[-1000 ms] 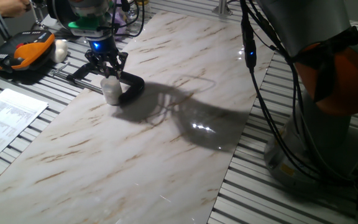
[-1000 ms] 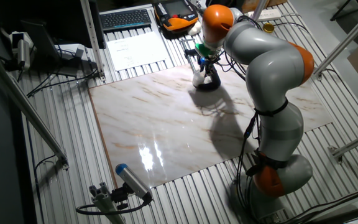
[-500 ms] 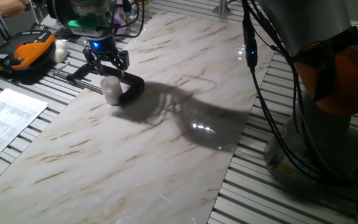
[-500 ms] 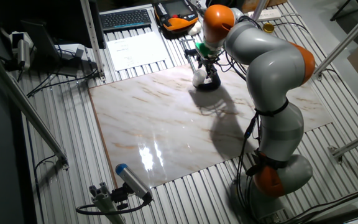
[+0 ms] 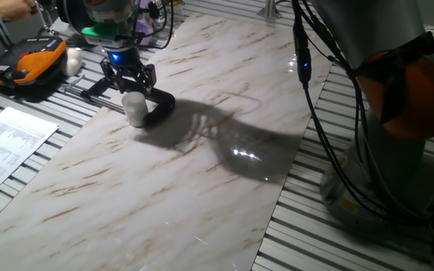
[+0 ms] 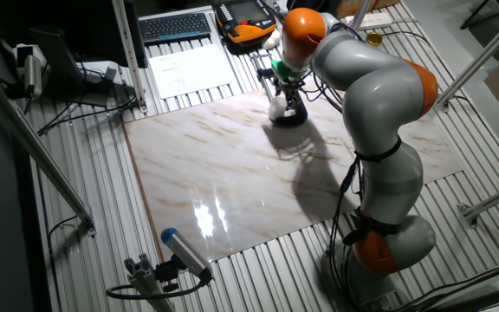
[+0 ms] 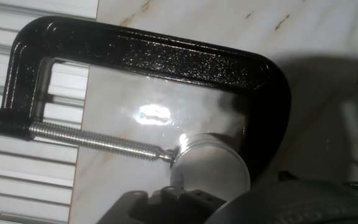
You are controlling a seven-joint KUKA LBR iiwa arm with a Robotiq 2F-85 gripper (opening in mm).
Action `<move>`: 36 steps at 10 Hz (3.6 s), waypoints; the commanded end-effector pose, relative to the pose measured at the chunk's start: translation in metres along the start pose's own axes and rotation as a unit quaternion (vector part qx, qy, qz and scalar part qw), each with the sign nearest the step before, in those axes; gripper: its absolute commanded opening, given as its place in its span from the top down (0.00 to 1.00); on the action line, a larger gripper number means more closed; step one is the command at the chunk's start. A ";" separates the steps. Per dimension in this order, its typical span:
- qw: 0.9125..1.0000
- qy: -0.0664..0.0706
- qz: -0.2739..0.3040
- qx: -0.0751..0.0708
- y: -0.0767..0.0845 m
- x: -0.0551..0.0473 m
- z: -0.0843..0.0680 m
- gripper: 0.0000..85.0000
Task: Unscrew the lid from the jar
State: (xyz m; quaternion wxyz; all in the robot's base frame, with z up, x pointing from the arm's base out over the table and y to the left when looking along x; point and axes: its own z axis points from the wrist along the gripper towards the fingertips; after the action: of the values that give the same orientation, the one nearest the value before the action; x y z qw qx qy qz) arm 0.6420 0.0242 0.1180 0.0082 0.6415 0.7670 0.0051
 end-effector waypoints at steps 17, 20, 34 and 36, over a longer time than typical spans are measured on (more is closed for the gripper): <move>1.000 0.001 -0.017 -0.002 0.013 0.006 0.026 0.00; 1.000 -0.002 -0.017 0.000 0.015 0.006 0.025 0.00; 1.000 0.002 -0.024 -0.004 0.010 0.002 0.034 0.00; 1.000 -0.002 -0.010 0.001 0.011 0.002 0.033 0.00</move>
State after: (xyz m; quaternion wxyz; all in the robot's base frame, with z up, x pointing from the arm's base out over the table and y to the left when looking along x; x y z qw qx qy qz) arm 0.6530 0.0282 0.0855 0.0084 0.6354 0.7721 0.0026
